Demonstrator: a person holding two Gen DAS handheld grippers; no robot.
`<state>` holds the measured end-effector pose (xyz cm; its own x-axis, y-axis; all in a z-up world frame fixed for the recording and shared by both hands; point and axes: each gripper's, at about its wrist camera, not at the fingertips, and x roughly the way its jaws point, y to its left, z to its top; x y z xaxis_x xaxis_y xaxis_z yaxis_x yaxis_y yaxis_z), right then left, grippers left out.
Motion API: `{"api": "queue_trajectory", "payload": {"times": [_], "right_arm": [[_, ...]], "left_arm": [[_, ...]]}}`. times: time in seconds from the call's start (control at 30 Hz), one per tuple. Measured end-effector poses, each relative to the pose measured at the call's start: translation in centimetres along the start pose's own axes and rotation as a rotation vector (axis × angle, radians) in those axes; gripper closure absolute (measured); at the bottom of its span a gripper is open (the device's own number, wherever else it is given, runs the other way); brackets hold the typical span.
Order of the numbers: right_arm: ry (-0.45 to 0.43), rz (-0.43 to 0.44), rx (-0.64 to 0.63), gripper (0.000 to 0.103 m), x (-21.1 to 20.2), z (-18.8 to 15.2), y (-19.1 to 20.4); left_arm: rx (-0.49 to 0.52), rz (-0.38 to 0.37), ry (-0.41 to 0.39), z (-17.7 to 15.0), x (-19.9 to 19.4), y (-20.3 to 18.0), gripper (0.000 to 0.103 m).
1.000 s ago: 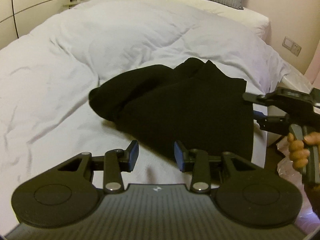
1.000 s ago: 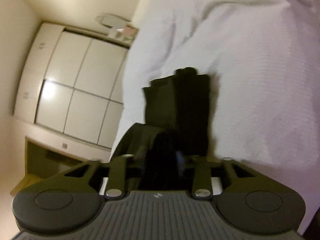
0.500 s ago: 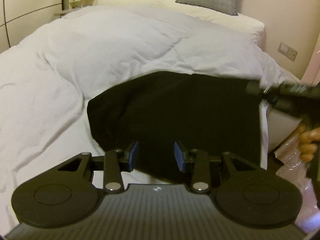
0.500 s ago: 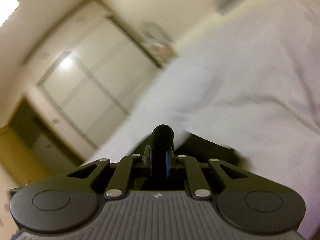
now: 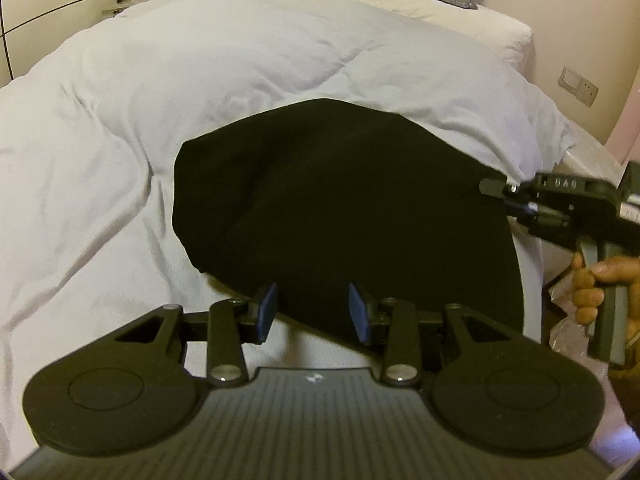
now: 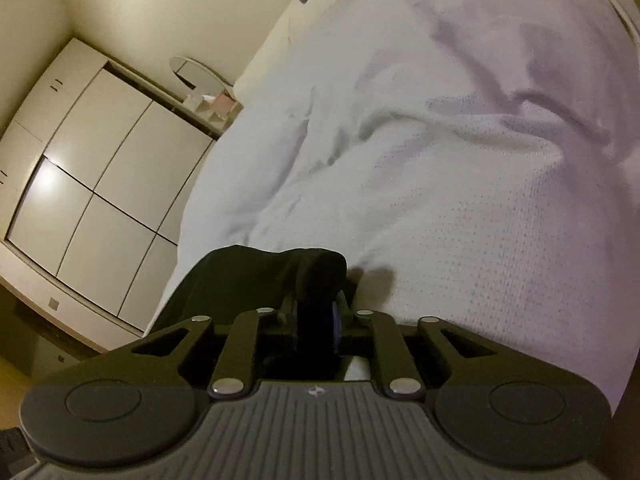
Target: Fold clothes
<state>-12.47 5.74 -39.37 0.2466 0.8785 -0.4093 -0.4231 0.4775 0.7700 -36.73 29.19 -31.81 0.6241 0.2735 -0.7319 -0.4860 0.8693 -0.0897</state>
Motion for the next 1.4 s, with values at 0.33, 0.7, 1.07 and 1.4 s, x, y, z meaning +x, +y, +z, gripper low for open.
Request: {"api": "queue_trajectory", "payload": {"times": [0.33,0.7,1.07,1.4], "right_arm": [[-0.088,-0.138,-0.453,0.057,0.9,-0.2,8.6],[0.086,-0.209,-0.365,0.06,-4.2,-5.5,9.5],[0.157,-0.165,-0.404,0.059,-12.9,-14.0,13.7],[0.158,-0.115,-0.383,0.055,-13.7,-16.8,14.8]], "left_arm": [[0.005,0.004,0.018,-1.5,0.1,-1.9,0.065],[-0.148,0.159,0.099,-3.7,-4.3,-2.1,0.066],[-0.172,0.183,0.028,-8.9,-14.8,-3.6,0.065],[-0.266,-0.013,-0.012,-8.4,-14.1,3.8,0.067]]}}
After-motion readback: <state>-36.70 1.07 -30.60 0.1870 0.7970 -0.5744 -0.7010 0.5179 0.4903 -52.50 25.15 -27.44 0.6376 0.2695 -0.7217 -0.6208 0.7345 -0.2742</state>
